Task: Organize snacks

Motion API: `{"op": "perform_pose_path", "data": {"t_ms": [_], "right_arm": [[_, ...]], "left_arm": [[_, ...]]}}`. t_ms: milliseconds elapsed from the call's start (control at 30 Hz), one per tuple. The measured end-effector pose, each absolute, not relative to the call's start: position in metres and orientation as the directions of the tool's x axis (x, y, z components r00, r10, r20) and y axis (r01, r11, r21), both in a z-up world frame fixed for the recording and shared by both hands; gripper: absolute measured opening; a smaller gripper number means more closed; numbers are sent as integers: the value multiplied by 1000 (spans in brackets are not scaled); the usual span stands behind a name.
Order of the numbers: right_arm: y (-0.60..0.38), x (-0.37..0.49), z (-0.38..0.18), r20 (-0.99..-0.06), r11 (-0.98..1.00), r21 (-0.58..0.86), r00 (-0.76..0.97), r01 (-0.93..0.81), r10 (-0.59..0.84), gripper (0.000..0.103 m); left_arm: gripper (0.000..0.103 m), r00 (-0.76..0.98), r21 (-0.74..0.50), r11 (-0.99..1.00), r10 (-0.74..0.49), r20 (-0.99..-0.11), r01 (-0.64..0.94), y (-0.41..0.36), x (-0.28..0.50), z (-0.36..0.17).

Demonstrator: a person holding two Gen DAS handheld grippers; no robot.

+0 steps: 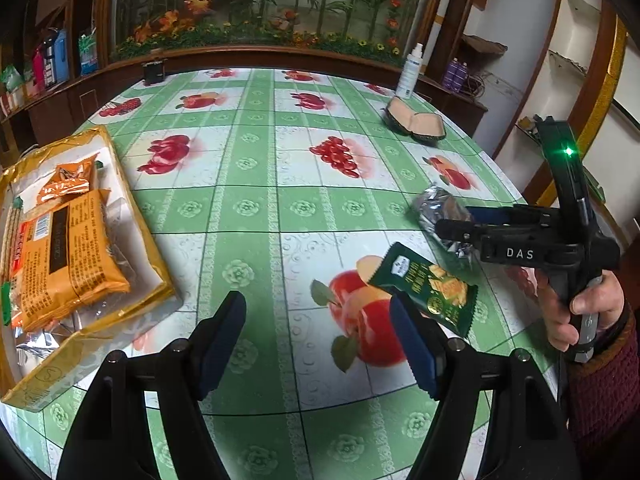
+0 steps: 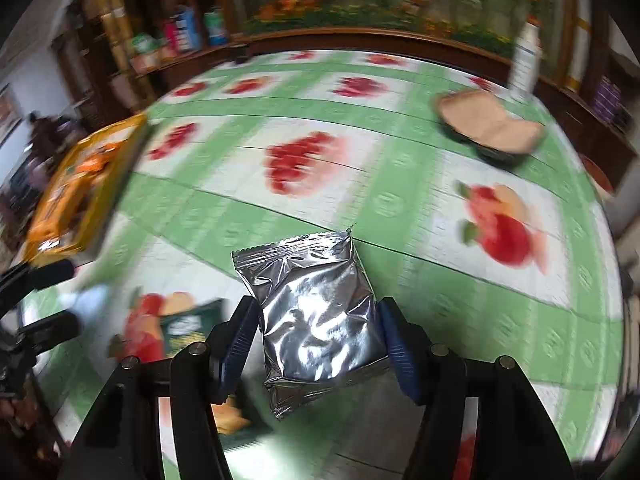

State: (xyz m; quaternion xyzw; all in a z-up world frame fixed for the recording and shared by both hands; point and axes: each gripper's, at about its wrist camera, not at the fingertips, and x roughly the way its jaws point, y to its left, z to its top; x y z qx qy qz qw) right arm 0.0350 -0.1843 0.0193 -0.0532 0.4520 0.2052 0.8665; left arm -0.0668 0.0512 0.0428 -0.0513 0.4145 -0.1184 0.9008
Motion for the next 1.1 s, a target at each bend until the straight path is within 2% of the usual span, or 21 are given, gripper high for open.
{"op": "perform_pose_path", "data": {"t_ms": [233, 300, 433, 533, 633, 800, 933, 1033, 1067, 1100], "right_arm": [[-178, -13, 22, -826, 939, -1, 529, -345, 193, 66], [-169, -27, 23, -837, 939, 44, 502, -340, 220, 66], [-161, -33, 29, -813, 904, 227, 440, -363, 381, 65], [-170, -17, 35, -805, 934, 198, 494, -297, 328, 65], [-181, 0, 35, -797, 935, 244, 495, -258, 345, 65], [-182, 8, 31, -771, 934, 258, 531, -246, 352, 65], [-182, 10, 26, -755, 926, 274, 538, -261, 375, 65], [-183, 10, 26, -740, 916, 290, 542, -276, 398, 65], [-183, 10, 28, -733, 915, 289, 549, -283, 402, 65], [-183, 8, 29, -724, 914, 286, 559, -289, 404, 65]], "left_arm": [[74, 612, -230, 961, -277, -741, 156, 56, -64, 43], [74, 614, -238, 960, -278, -739, 148, 58, -65, 46], [74, 613, -253, 957, -288, -736, 145, 63, -69, 49], [74, 594, -241, 956, -292, -749, 166, 59, -71, 46], [79, 551, -250, 946, -324, -769, 208, 47, -70, 40], [80, 524, -193, 944, -310, -793, 266, 17, -70, 31], [80, 525, -82, 962, -212, -824, 260, -3, -65, 17], [71, 531, -21, 969, -154, -834, 248, -8, -61, 11], [62, 534, -7, 967, -146, -833, 254, -10, -59, 11], [58, 538, 4, 967, -139, -832, 256, -11, -58, 11]]}}
